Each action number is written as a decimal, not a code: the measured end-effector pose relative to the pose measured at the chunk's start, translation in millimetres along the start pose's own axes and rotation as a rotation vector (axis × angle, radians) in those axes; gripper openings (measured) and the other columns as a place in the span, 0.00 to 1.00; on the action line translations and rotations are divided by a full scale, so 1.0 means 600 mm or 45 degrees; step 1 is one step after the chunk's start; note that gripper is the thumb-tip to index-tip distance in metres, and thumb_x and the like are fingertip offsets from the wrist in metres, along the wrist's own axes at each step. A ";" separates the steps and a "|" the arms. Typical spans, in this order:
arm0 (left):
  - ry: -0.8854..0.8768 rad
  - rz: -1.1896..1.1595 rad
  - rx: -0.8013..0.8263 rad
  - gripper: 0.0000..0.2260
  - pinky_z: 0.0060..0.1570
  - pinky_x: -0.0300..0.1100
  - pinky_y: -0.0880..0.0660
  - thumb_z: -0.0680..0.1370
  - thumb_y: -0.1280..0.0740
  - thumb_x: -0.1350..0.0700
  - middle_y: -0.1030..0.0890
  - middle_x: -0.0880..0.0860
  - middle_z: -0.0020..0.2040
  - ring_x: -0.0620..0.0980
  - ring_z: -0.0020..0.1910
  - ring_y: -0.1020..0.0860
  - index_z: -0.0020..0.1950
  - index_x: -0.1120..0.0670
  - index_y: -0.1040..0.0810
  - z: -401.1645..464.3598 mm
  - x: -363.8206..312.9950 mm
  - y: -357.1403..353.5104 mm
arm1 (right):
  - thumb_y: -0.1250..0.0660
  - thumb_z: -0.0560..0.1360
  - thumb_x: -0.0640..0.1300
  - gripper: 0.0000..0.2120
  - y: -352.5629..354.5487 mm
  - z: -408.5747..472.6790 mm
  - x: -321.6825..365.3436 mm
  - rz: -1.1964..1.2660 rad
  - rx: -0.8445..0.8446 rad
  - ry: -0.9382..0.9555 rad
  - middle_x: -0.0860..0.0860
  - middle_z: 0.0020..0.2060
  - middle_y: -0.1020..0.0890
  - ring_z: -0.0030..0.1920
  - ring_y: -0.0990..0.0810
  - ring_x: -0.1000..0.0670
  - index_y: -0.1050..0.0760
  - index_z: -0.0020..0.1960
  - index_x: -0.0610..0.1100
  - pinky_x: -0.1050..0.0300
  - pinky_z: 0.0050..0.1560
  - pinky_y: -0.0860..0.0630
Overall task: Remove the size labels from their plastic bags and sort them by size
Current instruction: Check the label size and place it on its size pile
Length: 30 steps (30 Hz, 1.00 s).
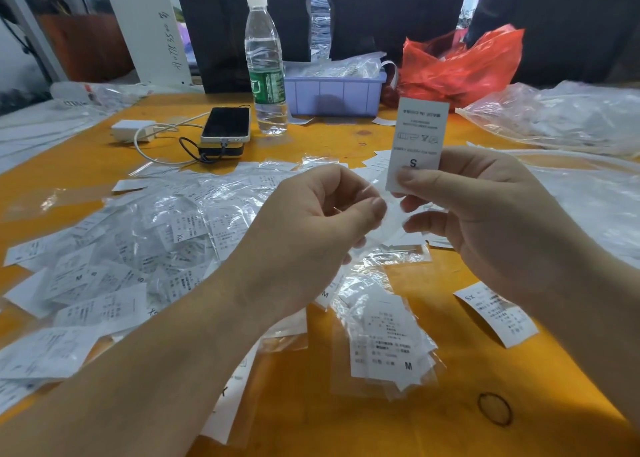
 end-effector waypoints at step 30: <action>0.003 -0.028 0.011 0.05 0.32 0.34 0.25 0.78 0.32 0.54 0.18 0.46 0.36 0.41 0.33 0.21 0.45 0.54 0.21 0.000 -0.004 0.004 | 0.28 0.69 0.46 0.06 -0.005 -0.003 0.008 0.069 0.187 0.002 0.40 0.46 0.16 0.41 0.22 0.46 0.17 0.42 0.44 0.58 0.38 0.22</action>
Point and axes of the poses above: each hand's wrist, its own z-axis towards the middle knuckle, its own y-axis out of the back of the hand, x = y × z, the point moved 1 cm from there along z, towards the middle knuckle
